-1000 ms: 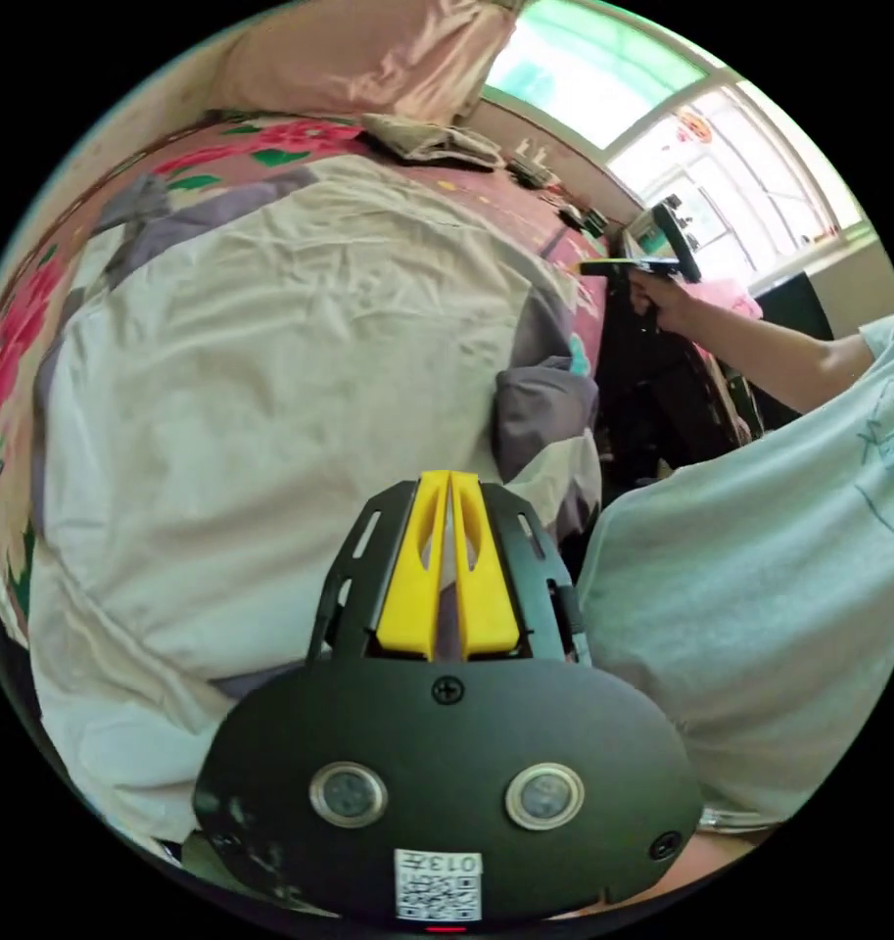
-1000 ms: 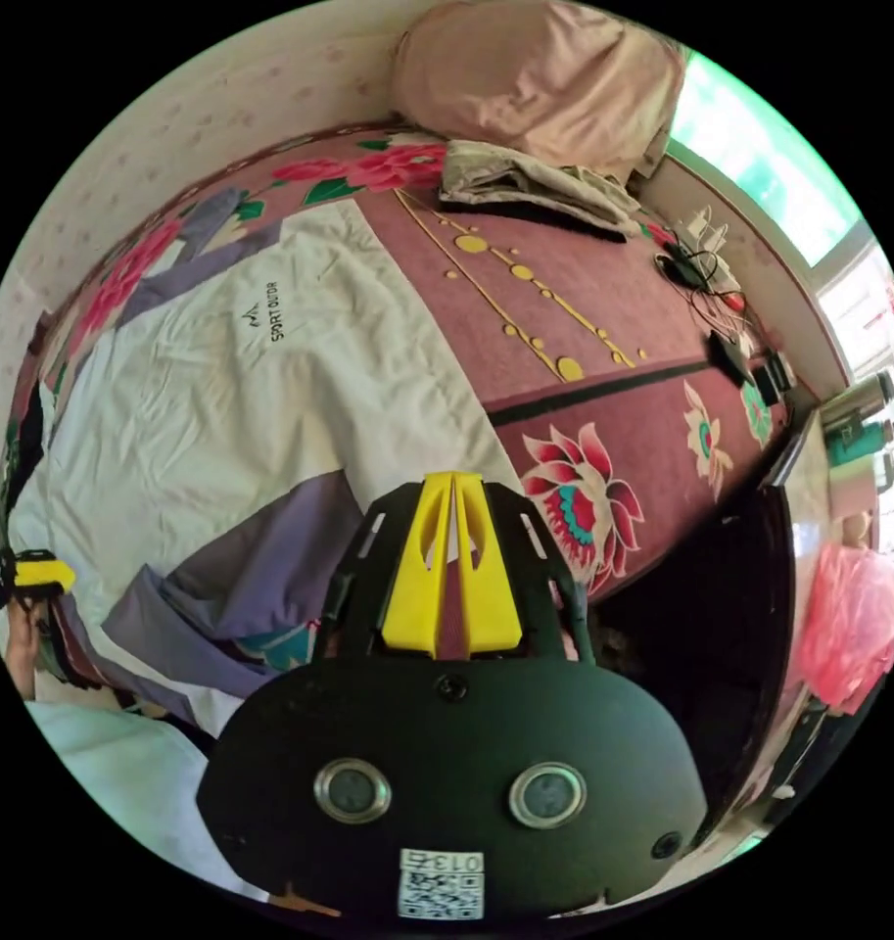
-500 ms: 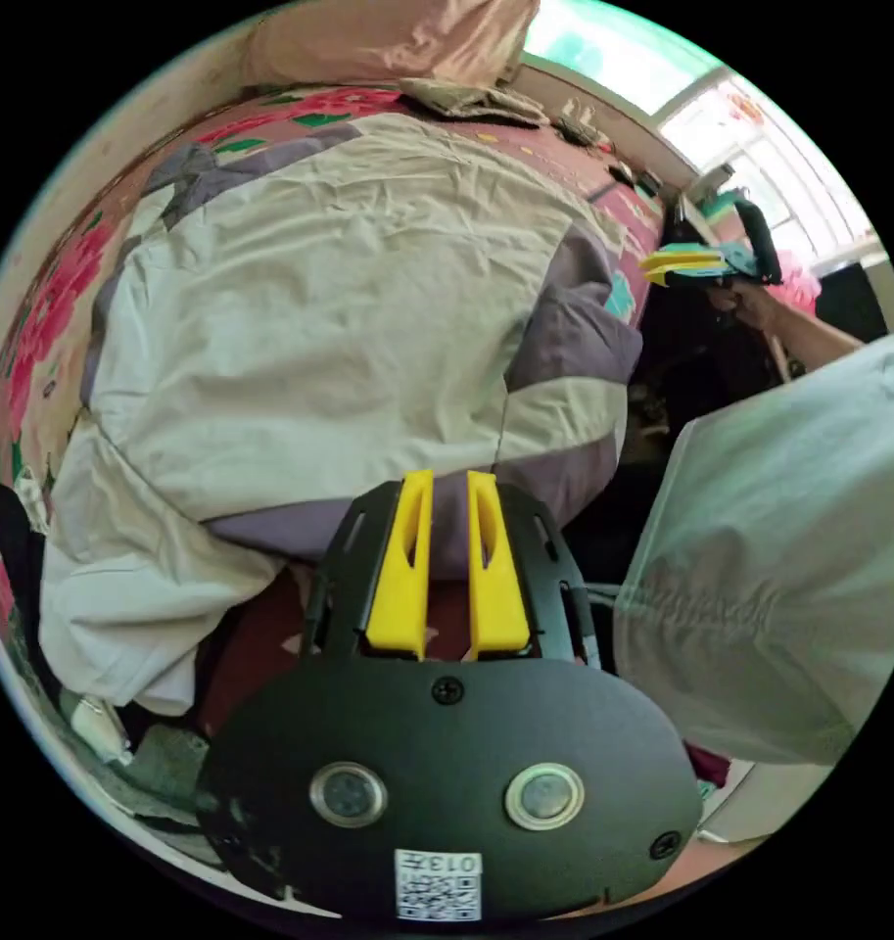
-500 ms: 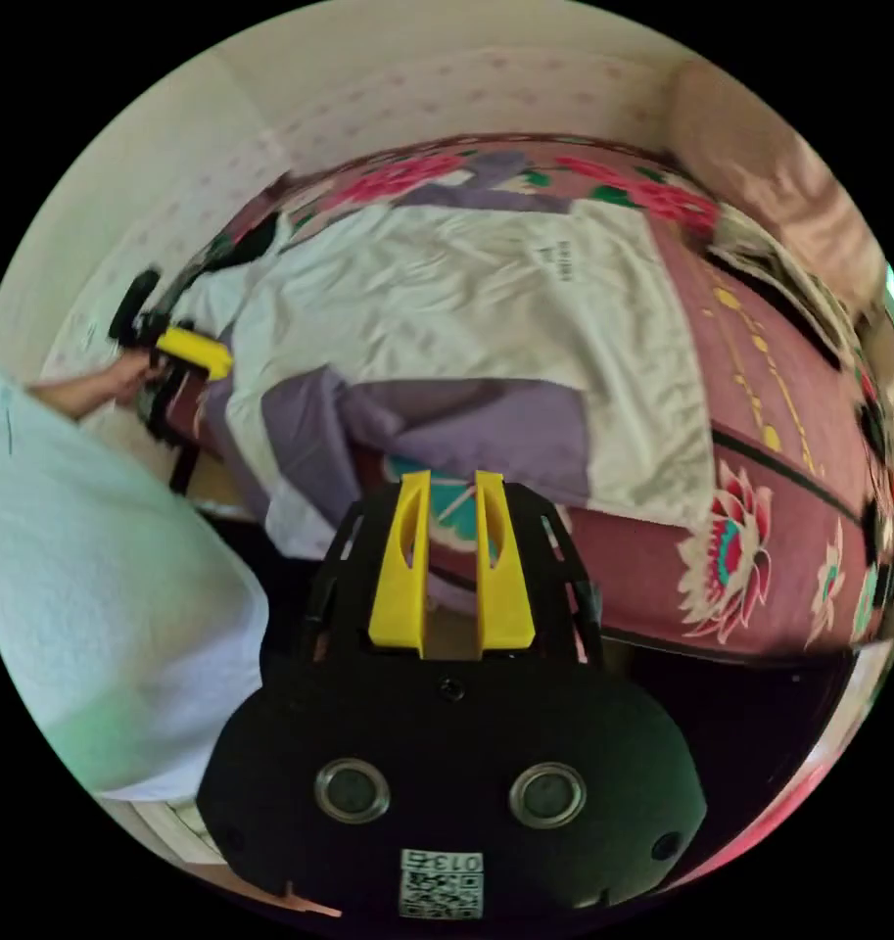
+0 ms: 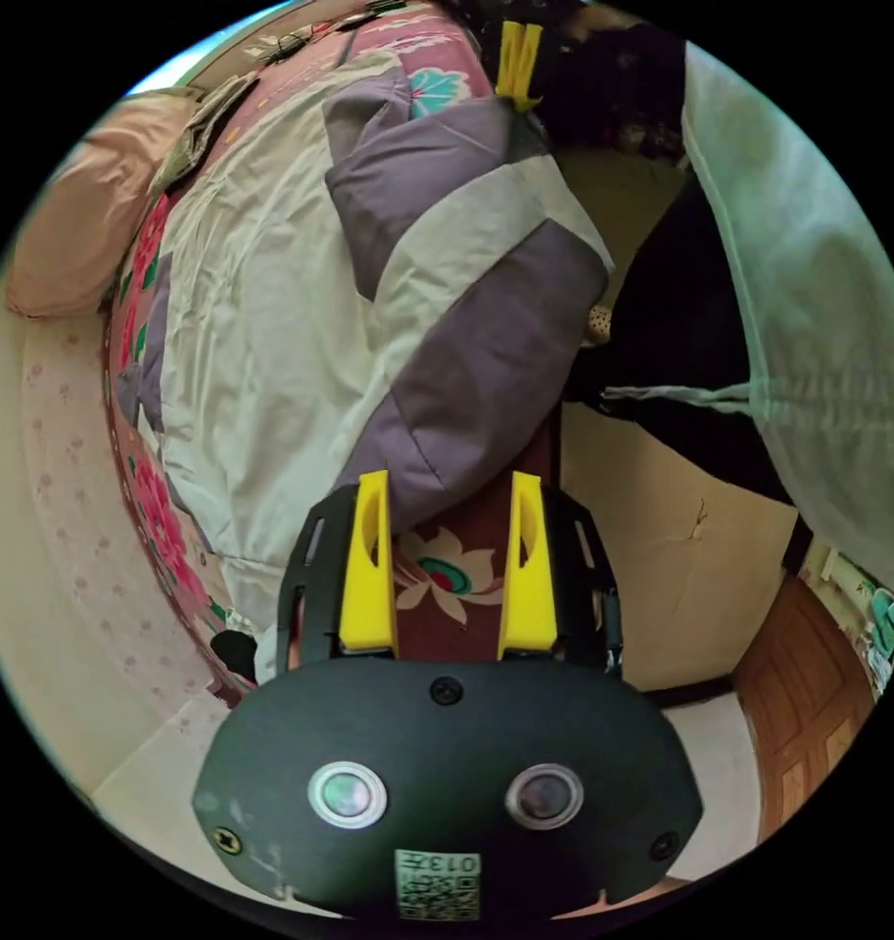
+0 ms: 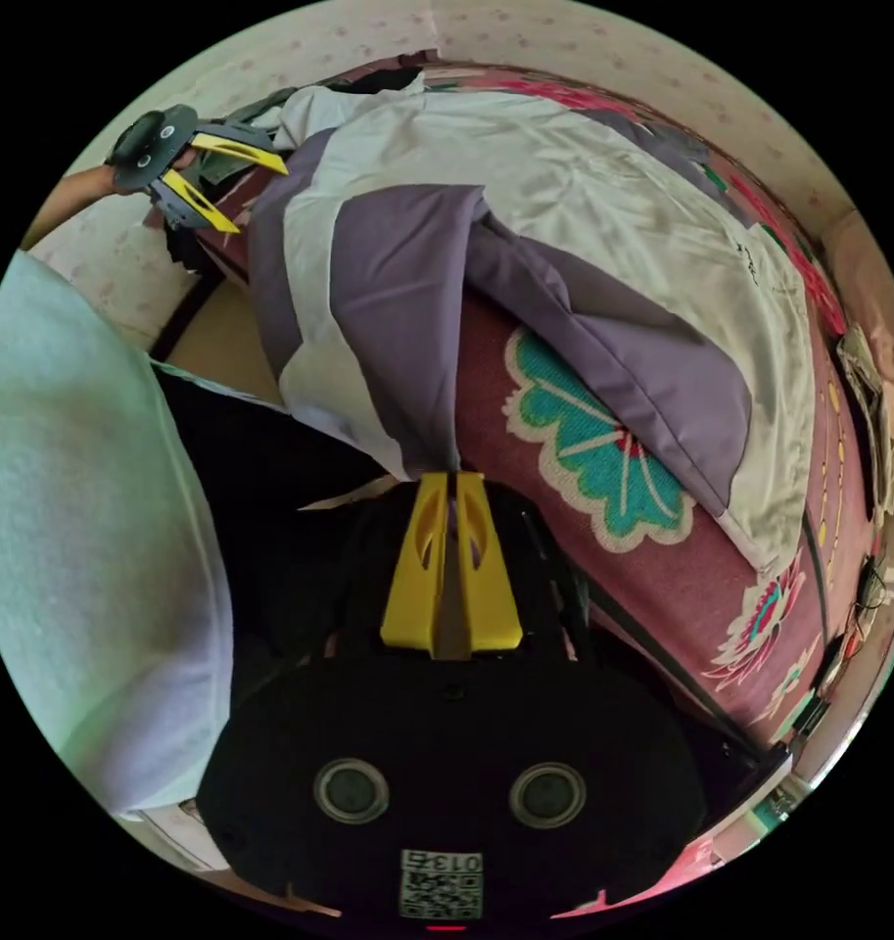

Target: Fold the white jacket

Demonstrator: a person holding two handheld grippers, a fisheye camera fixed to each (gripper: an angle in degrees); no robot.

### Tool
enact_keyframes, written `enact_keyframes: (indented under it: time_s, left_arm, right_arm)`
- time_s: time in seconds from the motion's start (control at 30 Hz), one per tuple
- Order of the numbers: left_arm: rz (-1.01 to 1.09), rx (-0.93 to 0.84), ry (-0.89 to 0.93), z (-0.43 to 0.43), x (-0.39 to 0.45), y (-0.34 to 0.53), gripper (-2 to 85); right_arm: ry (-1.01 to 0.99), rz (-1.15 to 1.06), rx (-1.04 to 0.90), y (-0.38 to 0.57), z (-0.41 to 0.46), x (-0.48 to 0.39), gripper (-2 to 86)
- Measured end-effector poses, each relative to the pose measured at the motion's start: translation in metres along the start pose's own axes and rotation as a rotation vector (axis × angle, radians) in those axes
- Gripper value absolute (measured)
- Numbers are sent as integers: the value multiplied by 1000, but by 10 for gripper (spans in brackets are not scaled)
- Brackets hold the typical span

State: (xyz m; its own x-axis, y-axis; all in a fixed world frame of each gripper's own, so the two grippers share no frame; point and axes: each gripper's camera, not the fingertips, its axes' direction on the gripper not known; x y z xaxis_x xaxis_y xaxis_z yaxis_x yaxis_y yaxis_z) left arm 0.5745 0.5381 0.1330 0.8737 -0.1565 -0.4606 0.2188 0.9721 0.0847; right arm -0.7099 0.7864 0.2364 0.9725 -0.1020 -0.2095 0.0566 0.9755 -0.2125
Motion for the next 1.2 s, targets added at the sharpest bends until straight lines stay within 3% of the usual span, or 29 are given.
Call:
enact_keyframes:
  time_s: [0.1, 0.33, 0.5, 0.7, 0.83, 0.97, 1.07, 1.2]
  left_arm:
    - [25, -63, -43, 15, 10, -4, 175]
    - [114, -73, -88, 44, 10, -33, 173]
    - [64, -102, 23, 57, -33, -37, 26]
    - [3, 56, 366, 59, -128, 1, 7]
    - [-186, 306, 678, 83, -231, 69, 7]
    - [-475, 601, 955, 152, -349, 142, 9]
    - [-798, 729, 1134, 232, -406, 190, 16]
    - [-999, 689, 1182, 300, -411, 217, 42]
  right_arm:
    - [-36, 29, -30, -2, 3, 8, 13]
    - [-490, 31, 47, 12, -60, 46, 3]
    - [-732, 58, 250, 23, -121, 87, 2]
    - [-850, -71, 432, 1, -191, 126, 3]
    - [-900, -122, 658, -49, -236, 186, 8]
    - [-860, 183, 800, -160, -240, 295, 29]
    - [-780, 436, 805, -236, -213, 373, 104]
    - [-739, 526, 645, -258, -188, 428, 132]
